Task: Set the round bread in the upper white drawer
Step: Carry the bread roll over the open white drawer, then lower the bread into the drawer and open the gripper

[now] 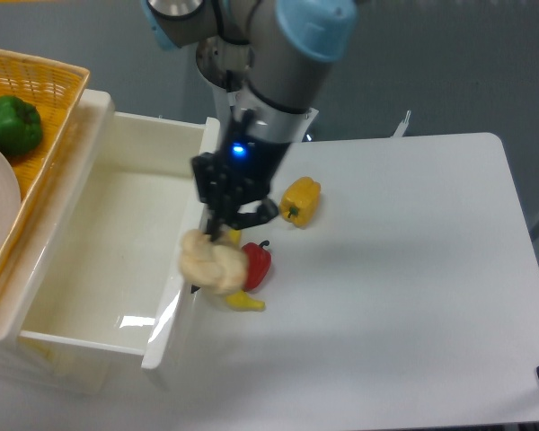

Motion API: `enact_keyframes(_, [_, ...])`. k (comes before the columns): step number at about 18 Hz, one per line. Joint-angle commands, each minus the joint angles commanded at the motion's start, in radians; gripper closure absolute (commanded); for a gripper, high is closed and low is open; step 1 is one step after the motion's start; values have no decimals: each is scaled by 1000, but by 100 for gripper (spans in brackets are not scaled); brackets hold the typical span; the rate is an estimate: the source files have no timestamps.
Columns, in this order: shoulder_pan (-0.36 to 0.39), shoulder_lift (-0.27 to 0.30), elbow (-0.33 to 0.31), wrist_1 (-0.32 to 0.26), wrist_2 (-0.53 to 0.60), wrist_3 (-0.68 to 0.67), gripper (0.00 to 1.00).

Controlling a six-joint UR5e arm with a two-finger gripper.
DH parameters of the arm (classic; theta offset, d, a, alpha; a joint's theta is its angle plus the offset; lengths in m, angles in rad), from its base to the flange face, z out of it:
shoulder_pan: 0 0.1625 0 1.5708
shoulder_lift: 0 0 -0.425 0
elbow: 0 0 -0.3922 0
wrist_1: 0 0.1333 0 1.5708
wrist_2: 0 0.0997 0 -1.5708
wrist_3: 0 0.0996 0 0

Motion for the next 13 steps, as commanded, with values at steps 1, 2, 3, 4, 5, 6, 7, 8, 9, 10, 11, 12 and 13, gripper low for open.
enact_keyframes(1, [-9,2,0,2,-2,-5,100])
enact_keyframes(2, [-17,2,-2,2,-2,-6,100])
enact_keyframes(3, [-23,2,-2,2,-2,-6,100])
enact_keyframes(4, [-26,3,-2,2,-2,-6,100])
enact_keyframes(5, [-32,3,-2,3,0,-6,100])
enact_keyframes(6, [-41,2,-2,3,0,-6,100])
enact_keyframes(7, [-46,2,-3,3,0,-5,100])
enact_keyframes(8, [-48,2,-5,6,0,-2,100])
enact_keyframes(9, [-55,2,-5,6,2,-3,96])
enact_keyframes(10, [-64,2,-6,6,3,-5,86])
enact_keyframes(11, [-72,3,-9,6,8,-8,71])
enact_keyframes(12, [-74,3,-9,3,9,-9,58])
enact_keyframes(13, [-78,2,-11,0,9,-14,46])
